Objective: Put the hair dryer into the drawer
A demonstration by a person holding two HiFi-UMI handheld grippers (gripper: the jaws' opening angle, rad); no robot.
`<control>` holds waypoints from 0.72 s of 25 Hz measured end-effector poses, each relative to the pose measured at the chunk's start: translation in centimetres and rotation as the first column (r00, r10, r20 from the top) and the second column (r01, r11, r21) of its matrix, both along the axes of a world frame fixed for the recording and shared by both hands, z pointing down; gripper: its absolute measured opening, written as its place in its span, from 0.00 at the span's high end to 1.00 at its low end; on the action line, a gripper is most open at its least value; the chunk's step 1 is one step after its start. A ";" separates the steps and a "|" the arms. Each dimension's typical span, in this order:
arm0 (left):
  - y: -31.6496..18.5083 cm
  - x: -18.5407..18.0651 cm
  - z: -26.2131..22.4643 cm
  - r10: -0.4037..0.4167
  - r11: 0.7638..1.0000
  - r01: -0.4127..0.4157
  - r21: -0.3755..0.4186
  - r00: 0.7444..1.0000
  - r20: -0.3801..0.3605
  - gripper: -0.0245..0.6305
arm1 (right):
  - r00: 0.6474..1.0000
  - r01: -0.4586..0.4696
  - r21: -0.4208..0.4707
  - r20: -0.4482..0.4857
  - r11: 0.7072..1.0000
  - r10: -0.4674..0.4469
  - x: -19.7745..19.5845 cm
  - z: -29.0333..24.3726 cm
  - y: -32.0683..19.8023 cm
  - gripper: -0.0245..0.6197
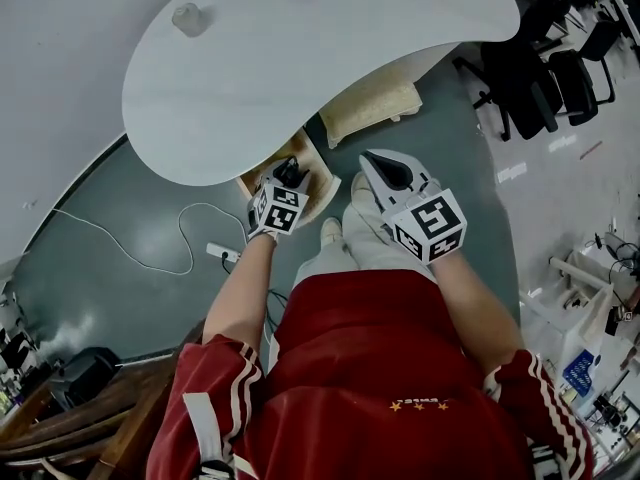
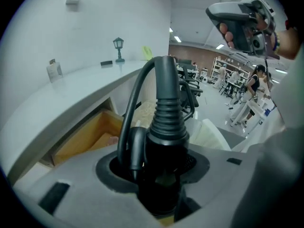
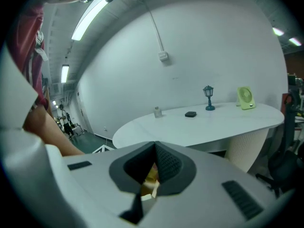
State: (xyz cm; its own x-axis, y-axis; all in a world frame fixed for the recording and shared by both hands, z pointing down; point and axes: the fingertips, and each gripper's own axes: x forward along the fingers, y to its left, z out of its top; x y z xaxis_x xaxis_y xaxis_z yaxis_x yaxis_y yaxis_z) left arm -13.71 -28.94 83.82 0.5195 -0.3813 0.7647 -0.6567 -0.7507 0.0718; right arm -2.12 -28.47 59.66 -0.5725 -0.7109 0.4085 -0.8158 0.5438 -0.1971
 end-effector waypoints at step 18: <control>-2.1 -0.4 6.3 -0.157 0.966 0.170 -0.193 0.984 0.079 0.65 | 0.999 -0.006 -0.060 0.031 0.998 0.008 2.5 2.7 -2.2 0.95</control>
State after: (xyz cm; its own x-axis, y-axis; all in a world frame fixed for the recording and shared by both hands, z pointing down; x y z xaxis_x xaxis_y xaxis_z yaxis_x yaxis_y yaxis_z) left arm -14.10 -31.05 90.11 0.4112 -0.2950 0.8625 -0.7774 -0.6075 0.1629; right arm 0.35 -30.67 62.33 -0.5809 -0.6896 0.4325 -0.8124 0.5246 -0.2547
